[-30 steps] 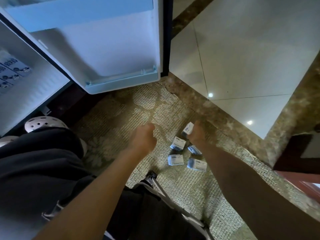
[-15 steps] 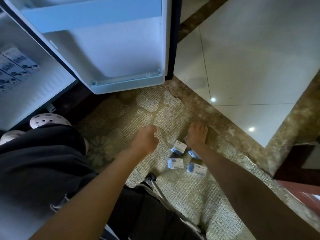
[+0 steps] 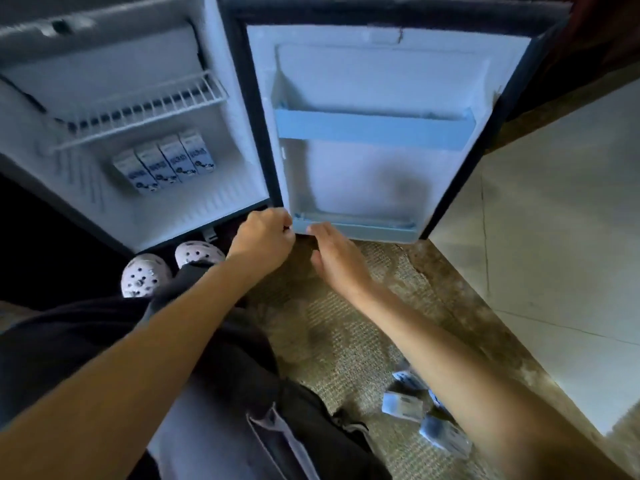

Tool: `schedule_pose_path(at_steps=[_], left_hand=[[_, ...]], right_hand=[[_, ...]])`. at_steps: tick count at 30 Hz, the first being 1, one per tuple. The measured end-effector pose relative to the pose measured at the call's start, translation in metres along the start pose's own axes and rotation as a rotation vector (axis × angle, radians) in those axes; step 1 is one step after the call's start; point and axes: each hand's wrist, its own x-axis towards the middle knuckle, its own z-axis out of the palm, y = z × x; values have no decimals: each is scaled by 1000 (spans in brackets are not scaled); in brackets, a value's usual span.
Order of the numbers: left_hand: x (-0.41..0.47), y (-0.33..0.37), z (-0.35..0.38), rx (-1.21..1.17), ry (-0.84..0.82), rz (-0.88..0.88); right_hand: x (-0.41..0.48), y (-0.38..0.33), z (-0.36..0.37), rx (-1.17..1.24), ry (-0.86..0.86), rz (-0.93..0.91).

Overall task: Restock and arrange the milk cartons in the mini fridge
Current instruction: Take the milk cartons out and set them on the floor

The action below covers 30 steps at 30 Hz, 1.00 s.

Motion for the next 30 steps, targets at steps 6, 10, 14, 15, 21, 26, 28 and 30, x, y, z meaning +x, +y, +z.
schedule_pose_path(at_steps=[6, 10, 14, 15, 21, 26, 28, 30], left_hand=[[27, -87, -60, -25, 100, -226], [46, -146, -82, -44, 108, -357], [72, -194, -87, -81, 145, -387], [78, -203, -86, -90, 157, -392], [128, -253, -72, -10, 152, -360], [172, -285, -71, 50, 121, -377], [188, -291, -72, 31, 130, -419], [202, -296, -71, 48, 127, -429]], right_hand=[[93, -87, 28, -67, -124, -99], [140, -116, 66, -170, -260, -142], [184, -132, 103, -209, -300, -170], [195, -135, 111, -199, -306, -172], [263, -138, 162, -259, -364, -175], [302, -129, 195, -311, -381, -209], [316, -127, 205, -335, -345, -222], [330, -129, 212, -366, -340, -251]])
